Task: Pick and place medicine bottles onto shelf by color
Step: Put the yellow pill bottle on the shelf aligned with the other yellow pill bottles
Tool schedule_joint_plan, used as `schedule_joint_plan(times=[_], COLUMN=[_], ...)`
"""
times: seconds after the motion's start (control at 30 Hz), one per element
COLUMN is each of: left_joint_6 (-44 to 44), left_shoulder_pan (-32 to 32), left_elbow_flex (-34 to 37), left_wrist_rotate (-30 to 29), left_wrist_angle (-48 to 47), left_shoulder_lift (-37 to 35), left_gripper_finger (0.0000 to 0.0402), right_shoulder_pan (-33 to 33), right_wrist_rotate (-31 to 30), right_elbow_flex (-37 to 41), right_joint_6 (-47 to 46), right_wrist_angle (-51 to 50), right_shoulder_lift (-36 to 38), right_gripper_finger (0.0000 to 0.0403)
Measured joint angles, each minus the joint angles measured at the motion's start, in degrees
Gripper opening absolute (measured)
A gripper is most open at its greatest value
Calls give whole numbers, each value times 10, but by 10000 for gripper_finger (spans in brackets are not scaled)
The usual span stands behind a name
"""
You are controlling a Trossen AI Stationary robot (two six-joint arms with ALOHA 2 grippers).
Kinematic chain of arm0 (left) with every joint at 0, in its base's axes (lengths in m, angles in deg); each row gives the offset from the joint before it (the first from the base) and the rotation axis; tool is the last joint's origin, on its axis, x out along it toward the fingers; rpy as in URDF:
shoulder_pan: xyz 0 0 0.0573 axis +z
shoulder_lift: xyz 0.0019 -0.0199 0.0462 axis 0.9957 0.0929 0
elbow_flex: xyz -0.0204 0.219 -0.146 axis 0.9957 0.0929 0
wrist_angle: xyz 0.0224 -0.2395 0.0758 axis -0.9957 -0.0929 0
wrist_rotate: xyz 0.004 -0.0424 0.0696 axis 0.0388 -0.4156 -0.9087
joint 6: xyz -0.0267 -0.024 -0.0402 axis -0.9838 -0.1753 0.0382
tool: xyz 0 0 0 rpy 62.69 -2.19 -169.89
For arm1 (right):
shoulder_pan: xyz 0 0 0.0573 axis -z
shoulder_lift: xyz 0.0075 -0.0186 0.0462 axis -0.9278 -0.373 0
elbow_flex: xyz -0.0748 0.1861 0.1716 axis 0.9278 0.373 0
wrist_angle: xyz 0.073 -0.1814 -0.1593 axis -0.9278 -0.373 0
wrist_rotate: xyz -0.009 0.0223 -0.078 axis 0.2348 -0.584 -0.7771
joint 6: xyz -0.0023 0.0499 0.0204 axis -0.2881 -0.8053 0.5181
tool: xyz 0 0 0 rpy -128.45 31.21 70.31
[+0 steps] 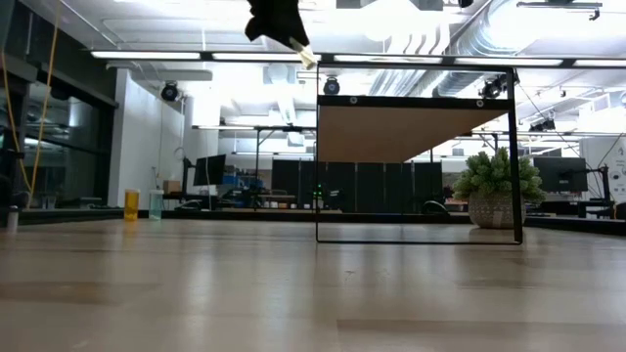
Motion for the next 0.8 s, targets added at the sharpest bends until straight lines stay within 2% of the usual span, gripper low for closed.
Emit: schedule_joint_plan(times=[0.13,0.5,0.8], left_joint_6=[-16,-42,-55], left_shoulder_pan=[10,14,14], left_elbow_flex=[0,0,0], left_wrist_rotate=[20,41,45], left_wrist_angle=[8,10,11], left_shoulder_lift=[2,2,2], left_gripper_finger=[111,111,111], right_shoulder_pan=[5,47,68], right_wrist_rotate=[-37,-30,-19], right_elbow_flex=[0,0,0], right_joint_6=[-20,-56,-56], right_wrist_angle=[0,7,15], right_shoulder_lift=[-13,-60,-65], right_gripper_finger=[197,193,119])
